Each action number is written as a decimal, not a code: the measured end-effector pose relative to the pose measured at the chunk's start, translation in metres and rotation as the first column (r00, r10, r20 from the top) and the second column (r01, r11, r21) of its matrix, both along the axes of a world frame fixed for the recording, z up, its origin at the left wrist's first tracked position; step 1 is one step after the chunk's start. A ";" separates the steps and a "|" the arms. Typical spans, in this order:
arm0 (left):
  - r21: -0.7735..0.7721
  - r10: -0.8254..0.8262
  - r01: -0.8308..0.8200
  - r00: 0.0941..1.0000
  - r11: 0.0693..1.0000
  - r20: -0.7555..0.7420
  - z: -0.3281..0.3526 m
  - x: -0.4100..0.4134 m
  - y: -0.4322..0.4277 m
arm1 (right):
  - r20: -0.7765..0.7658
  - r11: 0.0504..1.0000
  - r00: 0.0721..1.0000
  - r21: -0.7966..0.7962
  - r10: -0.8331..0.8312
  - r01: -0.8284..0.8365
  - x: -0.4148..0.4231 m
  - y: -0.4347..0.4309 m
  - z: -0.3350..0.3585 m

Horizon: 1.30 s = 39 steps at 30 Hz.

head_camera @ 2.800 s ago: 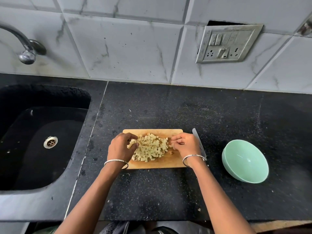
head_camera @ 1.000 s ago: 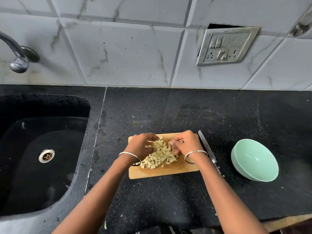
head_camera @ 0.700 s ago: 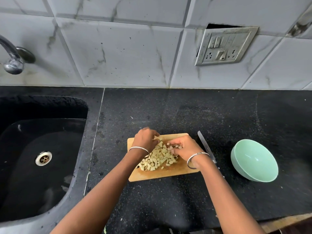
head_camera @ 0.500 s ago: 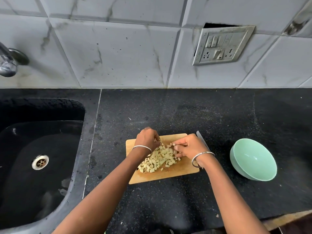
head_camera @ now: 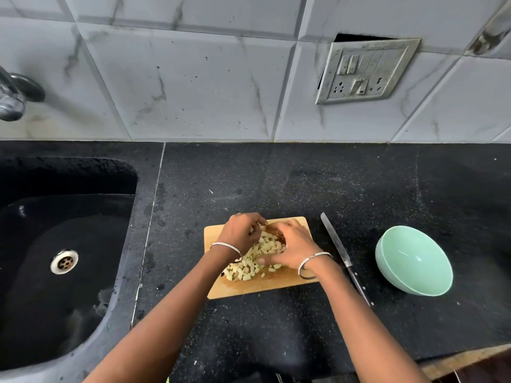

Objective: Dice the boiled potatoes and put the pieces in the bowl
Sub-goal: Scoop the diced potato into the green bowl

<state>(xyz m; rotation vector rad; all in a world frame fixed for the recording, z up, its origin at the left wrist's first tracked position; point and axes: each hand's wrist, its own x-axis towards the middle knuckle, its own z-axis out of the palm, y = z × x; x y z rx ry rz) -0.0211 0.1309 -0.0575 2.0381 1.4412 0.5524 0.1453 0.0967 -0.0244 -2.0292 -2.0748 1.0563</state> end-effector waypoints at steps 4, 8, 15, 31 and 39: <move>-0.042 0.058 -0.055 0.995 0.998 0.083 0.007 -0.007 0.000 | 0.195 0.996 0.980 0.072 0.043 -0.058 -0.018 -0.005 -0.010; -0.182 0.104 -0.069 0.976 0.981 0.191 0.013 -0.022 -0.005 | 0.076 0.996 0.997 0.085 -0.002 -0.005 -0.016 -0.007 -0.008; -0.335 0.173 -0.024 0.891 0.942 0.421 0.029 -0.029 -0.026 | -0.093 0.967 0.972 0.120 -0.214 0.224 0.002 -0.004 0.008; -0.101 0.210 -0.214 0.977 0.972 -0.045 0.024 -0.050 -0.032 | -0.143 0.924 0.941 0.191 -0.308 0.332 0.001 -0.001 -0.001; -0.316 0.000 -0.137 0.918 0.939 -0.397 0.019 -0.052 -0.041 | -0.252 0.954 0.925 0.028 -0.283 0.299 0.019 0.005 0.003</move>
